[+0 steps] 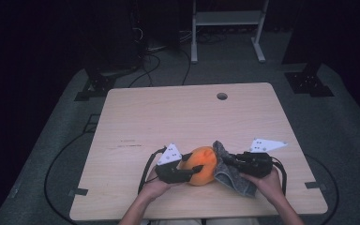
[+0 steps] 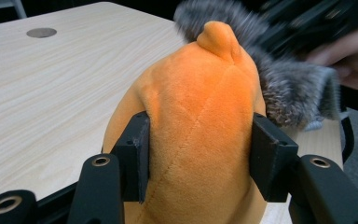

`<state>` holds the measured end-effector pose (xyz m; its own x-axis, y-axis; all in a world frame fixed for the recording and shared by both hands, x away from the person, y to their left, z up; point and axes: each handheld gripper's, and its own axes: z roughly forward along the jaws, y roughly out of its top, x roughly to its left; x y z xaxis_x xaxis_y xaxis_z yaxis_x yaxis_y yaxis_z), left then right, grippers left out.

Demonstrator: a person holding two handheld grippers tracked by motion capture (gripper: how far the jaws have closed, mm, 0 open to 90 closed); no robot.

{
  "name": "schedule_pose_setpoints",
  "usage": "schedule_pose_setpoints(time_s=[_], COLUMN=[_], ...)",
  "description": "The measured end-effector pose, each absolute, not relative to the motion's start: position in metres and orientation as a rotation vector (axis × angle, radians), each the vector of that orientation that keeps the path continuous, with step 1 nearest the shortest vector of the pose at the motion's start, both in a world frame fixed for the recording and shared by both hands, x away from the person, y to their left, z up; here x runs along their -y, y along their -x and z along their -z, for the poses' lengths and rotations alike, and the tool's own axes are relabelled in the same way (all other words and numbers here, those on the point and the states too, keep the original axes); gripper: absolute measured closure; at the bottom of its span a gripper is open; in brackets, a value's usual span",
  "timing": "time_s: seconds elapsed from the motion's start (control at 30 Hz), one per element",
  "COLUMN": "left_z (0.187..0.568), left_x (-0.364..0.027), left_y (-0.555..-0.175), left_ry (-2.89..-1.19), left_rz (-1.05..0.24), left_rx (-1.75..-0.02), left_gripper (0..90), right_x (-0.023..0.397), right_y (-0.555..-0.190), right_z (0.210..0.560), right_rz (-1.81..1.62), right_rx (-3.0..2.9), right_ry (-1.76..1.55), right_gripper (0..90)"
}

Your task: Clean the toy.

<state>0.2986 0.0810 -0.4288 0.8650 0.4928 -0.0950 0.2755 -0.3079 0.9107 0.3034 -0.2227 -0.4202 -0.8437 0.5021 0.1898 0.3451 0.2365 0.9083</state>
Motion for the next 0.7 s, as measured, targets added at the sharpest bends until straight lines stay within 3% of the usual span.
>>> schedule_pose_setpoints(time_s=[0.1, 0.2, 0.27, 0.43, 0.7], left_z=[0.43, 0.429, 0.431, 0.433, 0.429], left_x=[-0.077, -0.08, -0.081, -0.078, -0.061], left_y=[-0.298, -0.299, -0.301, -0.299, -0.288], left_ry=[-1.915, -1.94, -1.958, -1.958, -2.002], left_rz=[-0.247, -0.224, -0.25, -0.264, -0.3], left_rx=[-0.545, -0.518, -0.532, -0.505, -0.451], left_gripper=[40.7, 23.5, 20.7, 35.2, 39.6], right_x=[0.217, 0.213, 0.216, 0.226, 0.213], right_y=[-0.298, -0.299, -0.301, -0.305, -0.294], right_z=[0.411, 0.416, 0.421, 0.422, 0.397], right_rz=[-1.741, -1.709, -1.71, -1.654, -1.703], right_rx=[-2.334, -2.365, -2.364, -2.374, -2.33], right_ry=[-0.736, -0.743, -0.764, -0.845, -0.69], right_gripper=[80.5, 80.4, 80.4, 80.5, 80.5])
